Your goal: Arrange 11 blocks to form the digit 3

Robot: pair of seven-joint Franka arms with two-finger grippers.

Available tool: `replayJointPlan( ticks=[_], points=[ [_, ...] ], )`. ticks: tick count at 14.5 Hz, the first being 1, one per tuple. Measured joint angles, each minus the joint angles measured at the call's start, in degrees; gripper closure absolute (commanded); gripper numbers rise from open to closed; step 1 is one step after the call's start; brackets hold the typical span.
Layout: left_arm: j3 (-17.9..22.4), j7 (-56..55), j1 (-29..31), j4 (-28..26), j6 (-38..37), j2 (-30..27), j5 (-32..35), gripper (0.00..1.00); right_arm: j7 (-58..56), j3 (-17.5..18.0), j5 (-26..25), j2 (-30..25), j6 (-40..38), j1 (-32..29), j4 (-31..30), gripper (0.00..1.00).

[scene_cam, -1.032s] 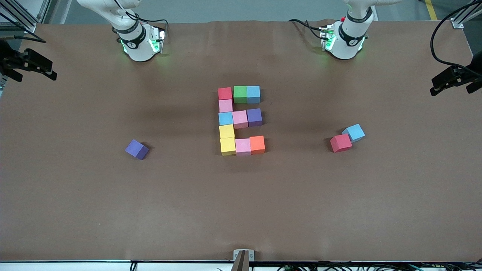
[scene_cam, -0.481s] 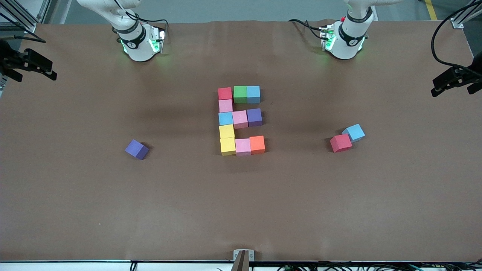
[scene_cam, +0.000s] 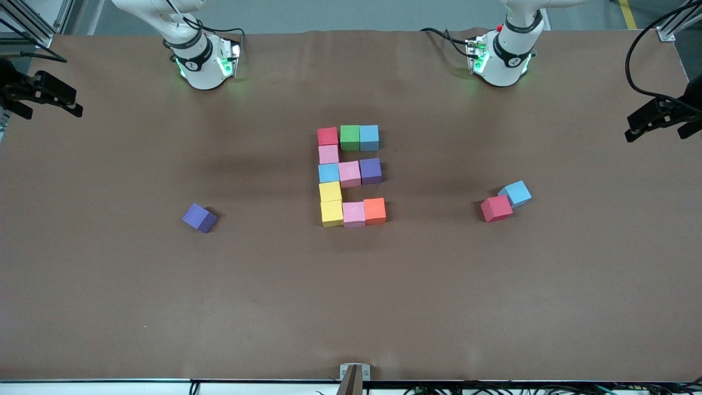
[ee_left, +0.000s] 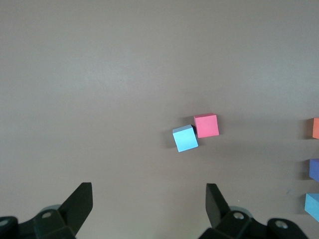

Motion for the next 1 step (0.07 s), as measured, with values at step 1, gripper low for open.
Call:
replayJointPlan(
  ticks=[1],
  points=[
    [0.0,0.0,0.0,0.0,0.0,0.0,0.0,0.00,0.0,0.0,0.0,0.0,0.0,0.0,0.0,0.00]
  ],
)
